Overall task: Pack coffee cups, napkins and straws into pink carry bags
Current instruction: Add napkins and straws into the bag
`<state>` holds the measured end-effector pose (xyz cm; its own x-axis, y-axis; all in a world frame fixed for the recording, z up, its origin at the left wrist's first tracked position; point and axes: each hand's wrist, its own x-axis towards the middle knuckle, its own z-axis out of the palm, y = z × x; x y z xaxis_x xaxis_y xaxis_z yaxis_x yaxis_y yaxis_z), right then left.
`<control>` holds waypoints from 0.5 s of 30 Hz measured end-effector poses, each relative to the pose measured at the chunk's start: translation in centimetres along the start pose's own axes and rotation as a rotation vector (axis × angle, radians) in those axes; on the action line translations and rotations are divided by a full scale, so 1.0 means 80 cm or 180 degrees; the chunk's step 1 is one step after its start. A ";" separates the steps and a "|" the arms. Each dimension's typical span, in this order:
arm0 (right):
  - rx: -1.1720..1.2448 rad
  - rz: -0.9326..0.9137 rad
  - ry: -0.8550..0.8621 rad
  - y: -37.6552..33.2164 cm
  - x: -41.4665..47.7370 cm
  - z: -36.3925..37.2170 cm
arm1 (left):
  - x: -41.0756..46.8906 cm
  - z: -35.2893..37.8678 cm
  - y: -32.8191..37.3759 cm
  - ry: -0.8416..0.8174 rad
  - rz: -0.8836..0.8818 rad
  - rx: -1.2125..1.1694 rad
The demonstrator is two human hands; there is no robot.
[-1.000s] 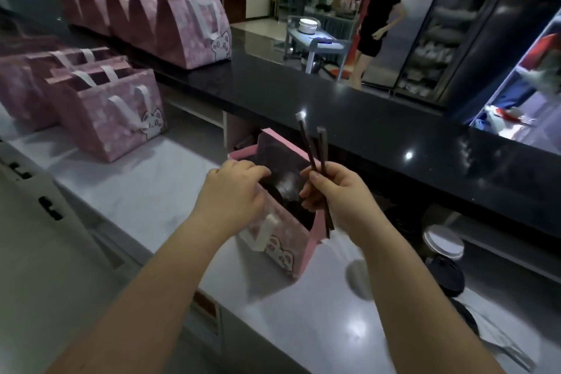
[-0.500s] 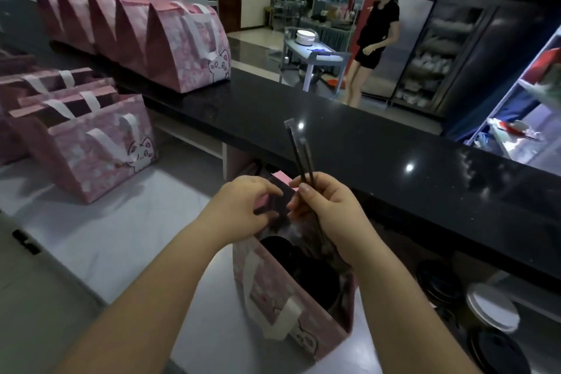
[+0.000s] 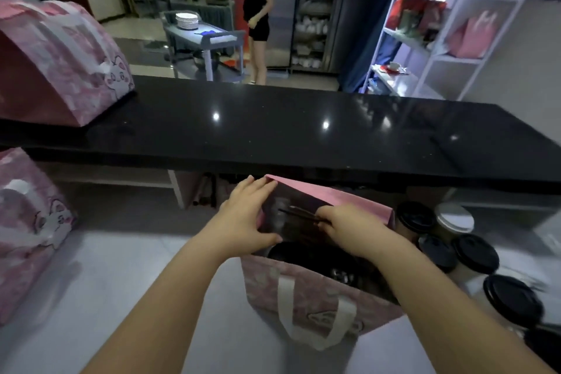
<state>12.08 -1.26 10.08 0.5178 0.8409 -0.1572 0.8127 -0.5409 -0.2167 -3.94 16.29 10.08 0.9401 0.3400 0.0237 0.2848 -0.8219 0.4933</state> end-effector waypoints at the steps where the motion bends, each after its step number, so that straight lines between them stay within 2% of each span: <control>1: -0.0222 0.0088 -0.0025 -0.003 0.002 0.002 | 0.000 0.000 -0.001 -0.0004 0.0018 -0.0014; 3: -0.0518 0.0249 -0.0097 -0.010 0.004 0.003 | 0.000 -0.001 0.001 0.0032 0.0047 0.0051; 5: -0.0550 0.0301 -0.0199 -0.015 0.005 0.000 | 0.001 -0.003 0.006 0.0289 0.0145 0.0418; 7: -0.0228 0.0263 -0.0296 -0.018 0.000 -0.009 | 0.001 -0.008 0.016 0.0640 0.0334 0.0746; 9: 0.0295 0.0218 -0.0362 -0.019 -0.012 -0.025 | 0.004 -0.014 0.031 0.0856 0.0553 0.0770; 12: 0.0975 0.0242 -0.0295 -0.015 -0.043 -0.056 | 0.016 -0.017 0.062 0.0857 0.0874 0.0721; 15: 0.1218 0.0379 0.0188 0.002 -0.081 -0.076 | 0.036 -0.008 0.103 0.0698 0.1134 0.0757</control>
<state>10.48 -6.66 16.94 0.6258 0.7655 -0.1497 0.5937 -0.5920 -0.5450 1.01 10.76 14.76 0.9326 0.0854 0.3506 0.0108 -0.9778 0.2093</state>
